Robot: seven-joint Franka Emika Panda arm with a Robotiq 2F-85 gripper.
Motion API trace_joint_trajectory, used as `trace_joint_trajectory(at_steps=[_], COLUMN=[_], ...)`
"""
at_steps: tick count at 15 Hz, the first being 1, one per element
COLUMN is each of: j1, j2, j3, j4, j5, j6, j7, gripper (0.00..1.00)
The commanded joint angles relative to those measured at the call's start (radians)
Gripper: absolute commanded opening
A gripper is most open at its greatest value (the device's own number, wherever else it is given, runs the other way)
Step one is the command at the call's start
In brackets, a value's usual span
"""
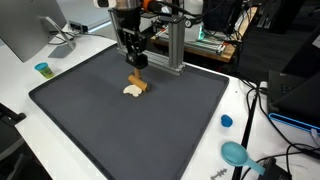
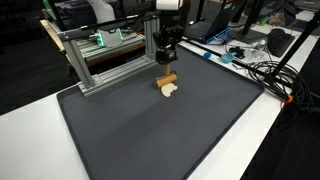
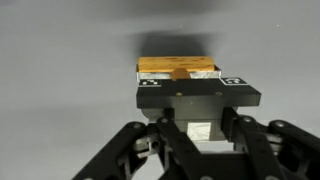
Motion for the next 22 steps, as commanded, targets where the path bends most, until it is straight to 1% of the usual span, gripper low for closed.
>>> trace_joint_trajectory(at_steps=[1,5,16,22], j1=[-0.006,-0.015,-0.041,-0.072], j2=[0.025,0.046,0.167,0.196], j3=[0.000,0.001,0.011,0.015], j4=[0.016,0.041,0.150,0.175], j5=[0.003,0.034,0.127,0.207], j6=[0.031,0.039,-0.031,0.010], j7=[-0.035,-0.063,-0.135,-0.178], gripper=[0.22,0.22,0.22,0.22])
